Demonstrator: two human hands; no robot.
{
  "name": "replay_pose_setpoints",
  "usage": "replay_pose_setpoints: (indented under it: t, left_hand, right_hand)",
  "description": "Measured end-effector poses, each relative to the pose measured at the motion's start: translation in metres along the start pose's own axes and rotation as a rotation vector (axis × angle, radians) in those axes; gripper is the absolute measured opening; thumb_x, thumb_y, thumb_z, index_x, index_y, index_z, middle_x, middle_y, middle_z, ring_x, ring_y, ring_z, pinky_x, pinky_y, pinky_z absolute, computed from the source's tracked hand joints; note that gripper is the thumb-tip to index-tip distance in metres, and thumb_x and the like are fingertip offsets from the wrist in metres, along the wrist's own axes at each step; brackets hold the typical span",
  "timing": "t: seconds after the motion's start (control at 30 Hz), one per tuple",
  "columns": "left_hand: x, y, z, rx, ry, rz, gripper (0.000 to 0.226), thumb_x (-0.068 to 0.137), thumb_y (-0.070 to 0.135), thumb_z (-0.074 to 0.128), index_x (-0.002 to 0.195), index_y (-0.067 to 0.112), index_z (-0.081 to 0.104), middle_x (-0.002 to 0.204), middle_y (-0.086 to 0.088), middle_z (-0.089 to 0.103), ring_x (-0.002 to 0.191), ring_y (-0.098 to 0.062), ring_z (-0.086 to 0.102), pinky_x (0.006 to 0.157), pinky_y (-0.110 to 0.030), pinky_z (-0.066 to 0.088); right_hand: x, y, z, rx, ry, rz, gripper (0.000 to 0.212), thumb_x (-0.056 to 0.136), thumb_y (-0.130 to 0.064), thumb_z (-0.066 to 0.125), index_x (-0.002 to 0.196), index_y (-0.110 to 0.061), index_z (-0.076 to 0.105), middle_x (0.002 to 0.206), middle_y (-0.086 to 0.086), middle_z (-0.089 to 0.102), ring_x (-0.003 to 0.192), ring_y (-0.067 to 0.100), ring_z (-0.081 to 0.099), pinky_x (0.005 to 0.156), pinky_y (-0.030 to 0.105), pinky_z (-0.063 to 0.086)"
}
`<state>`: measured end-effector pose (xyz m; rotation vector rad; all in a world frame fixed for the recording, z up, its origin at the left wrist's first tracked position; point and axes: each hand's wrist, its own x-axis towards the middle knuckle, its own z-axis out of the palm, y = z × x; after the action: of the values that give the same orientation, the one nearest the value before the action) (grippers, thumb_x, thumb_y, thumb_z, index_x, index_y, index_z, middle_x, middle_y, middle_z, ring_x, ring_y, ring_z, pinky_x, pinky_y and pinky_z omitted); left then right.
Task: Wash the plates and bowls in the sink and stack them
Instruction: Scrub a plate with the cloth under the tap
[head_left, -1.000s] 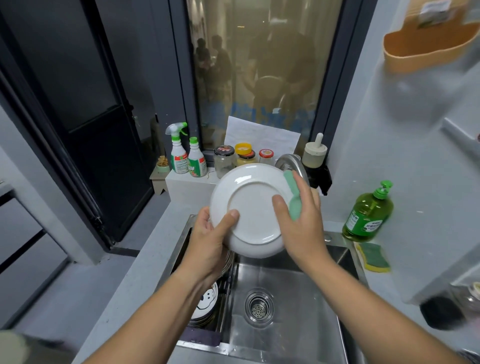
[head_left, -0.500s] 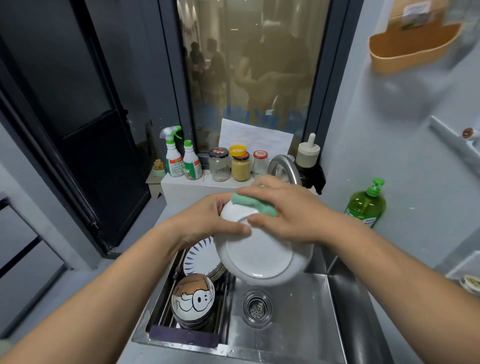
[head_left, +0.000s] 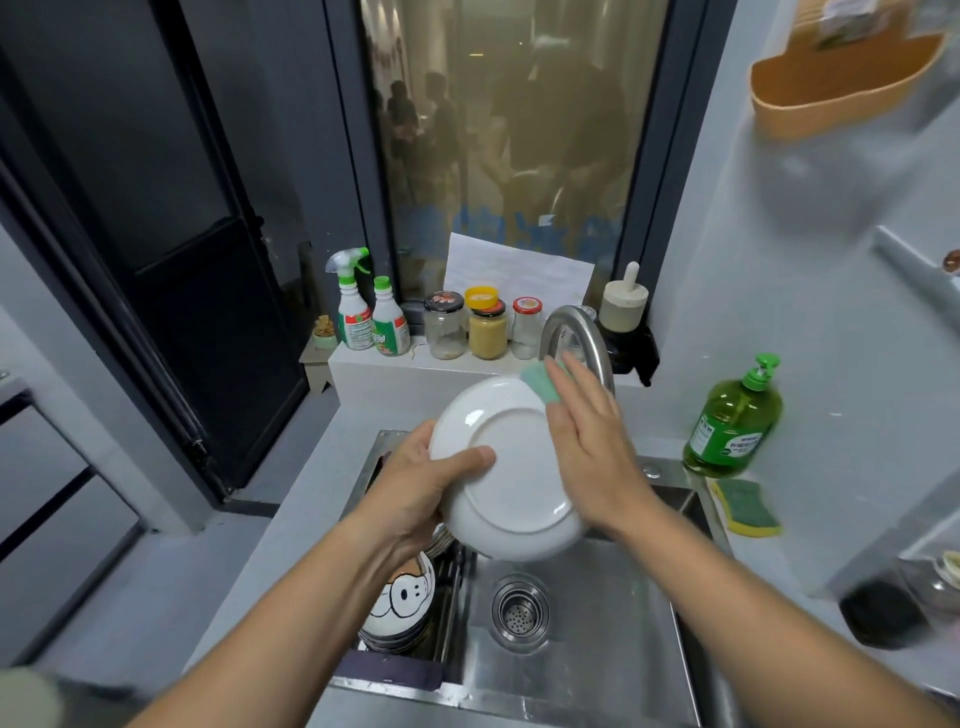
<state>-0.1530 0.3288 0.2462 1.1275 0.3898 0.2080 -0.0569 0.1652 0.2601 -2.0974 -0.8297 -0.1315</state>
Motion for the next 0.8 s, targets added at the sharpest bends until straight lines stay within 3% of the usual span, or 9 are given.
replay_pose_setpoints:
  t: [0.07, 0.13, 0.23, 0.33, 0.43, 0.57, 0.63, 0.73, 0.8]
  left_hand:
    - [0.001, 0.001, 0.006, -0.028, 0.035, 0.026, 0.048, 0.071, -0.004, 0.081, 0.115, 0.007, 0.064, 0.104, -0.018, 0.076, 0.086, -0.028, 0.073, 0.072, -0.035, 0.063]
    - [0.004, 0.006, 0.006, -0.097, 0.109, 0.044, 0.037, 0.084, -0.003, 0.072, 0.118, 0.006, 0.063, 0.111, -0.019, 0.076, 0.093, -0.030, 0.073, 0.080, -0.039, 0.063]
    - [0.009, 0.012, 0.003, -0.225, 0.154, 0.023, 0.038, 0.093, 0.004, 0.065, 0.130, 0.008, 0.061, 0.118, -0.019, 0.074, 0.108, -0.033, 0.072, 0.091, -0.047, 0.060]
    - [0.004, 0.009, 0.007, -0.306, 0.168, -0.012, 0.038, 0.095, 0.006, 0.064, 0.132, 0.008, 0.061, 0.116, -0.018, 0.075, 0.106, -0.031, 0.074, 0.090, -0.047, 0.059]
    - [-0.003, 0.001, 0.014, -0.353, 0.152, -0.019, 0.036, 0.094, 0.003, 0.063, 0.129, 0.010, 0.062, 0.113, -0.016, 0.076, 0.100, -0.028, 0.076, 0.082, -0.044, 0.062]
    - [-0.002, -0.004, 0.024, -0.341, 0.080, 0.011, 0.042, 0.093, 0.004, 0.062, 0.134, 0.015, 0.059, 0.121, -0.014, 0.074, 0.111, -0.032, 0.072, 0.095, -0.054, 0.057]
    - [-0.005, -0.003, 0.025, -0.335, 0.040, -0.021, 0.045, 0.088, 0.007, 0.066, 0.131, 0.018, 0.060, 0.120, -0.013, 0.075, 0.108, -0.032, 0.073, 0.092, -0.054, 0.058]
    - [-0.004, 0.001, 0.010, -0.226, 0.032, -0.034, 0.059, 0.076, 0.013, 0.075, 0.133, 0.003, 0.059, 0.120, -0.021, 0.073, 0.097, -0.031, 0.074, 0.078, -0.044, 0.063]
    - [0.000, 0.008, -0.002, -0.094, 0.046, -0.017, 0.068, 0.069, 0.012, 0.086, 0.128, -0.006, 0.057, 0.121, -0.028, 0.070, 0.092, -0.032, 0.073, 0.073, -0.039, 0.063]
  right_hand:
    - [0.023, -0.004, -0.010, -0.027, -0.012, -0.049, 0.053, 0.101, -0.037, 0.029, 0.149, -0.021, 0.045, 0.157, -0.005, 0.038, 0.146, 0.010, 0.029, 0.122, 0.032, 0.021]
    - [0.025, -0.002, -0.011, 0.045, 0.013, -0.055, 0.049, 0.104, -0.031, 0.032, 0.149, -0.018, 0.044, 0.155, -0.006, 0.040, 0.144, 0.007, 0.031, 0.122, 0.034, 0.023]
    - [-0.015, -0.004, 0.011, 0.171, 0.110, -0.039, 0.051, 0.104, -0.024, 0.030, 0.156, -0.023, 0.026, 0.165, -0.011, 0.017, 0.150, -0.001, 0.012, 0.123, 0.020, 0.010]
    - [-0.047, -0.015, 0.041, 0.233, 0.210, -0.032, 0.056, 0.103, -0.020, 0.035, 0.156, -0.022, 0.019, 0.167, -0.008, 0.004, 0.152, -0.002, 0.002, 0.117, 0.008, 0.005]
    - [-0.026, -0.013, 0.039, 0.267, 0.293, 0.072, 0.058, 0.100, -0.029, 0.049, 0.154, -0.021, 0.030, 0.162, -0.007, 0.019, 0.148, 0.000, 0.018, 0.120, 0.018, 0.016]
    - [0.010, -0.015, 0.012, 0.289, 0.326, 0.187, 0.051, 0.098, -0.028, 0.059, 0.147, -0.027, 0.044, 0.145, -0.006, 0.042, 0.132, 0.010, 0.043, 0.114, 0.036, 0.038]
    - [0.011, -0.018, 0.004, 0.260, 0.312, 0.157, 0.048, 0.099, -0.023, 0.058, 0.145, -0.025, 0.046, 0.141, -0.005, 0.044, 0.129, 0.009, 0.045, 0.111, 0.031, 0.039]
    - [0.011, -0.019, -0.013, 0.200, 0.184, 0.101, 0.048, 0.098, -0.023, 0.060, 0.144, -0.027, 0.048, 0.134, -0.011, 0.045, 0.119, -0.003, 0.042, 0.097, 0.004, 0.032]
    - [0.017, -0.022, -0.029, 0.101, 0.020, 0.026, 0.049, 0.096, -0.025, 0.063, 0.142, -0.029, 0.050, 0.131, -0.013, 0.046, 0.120, -0.001, 0.042, 0.096, 0.006, 0.031]
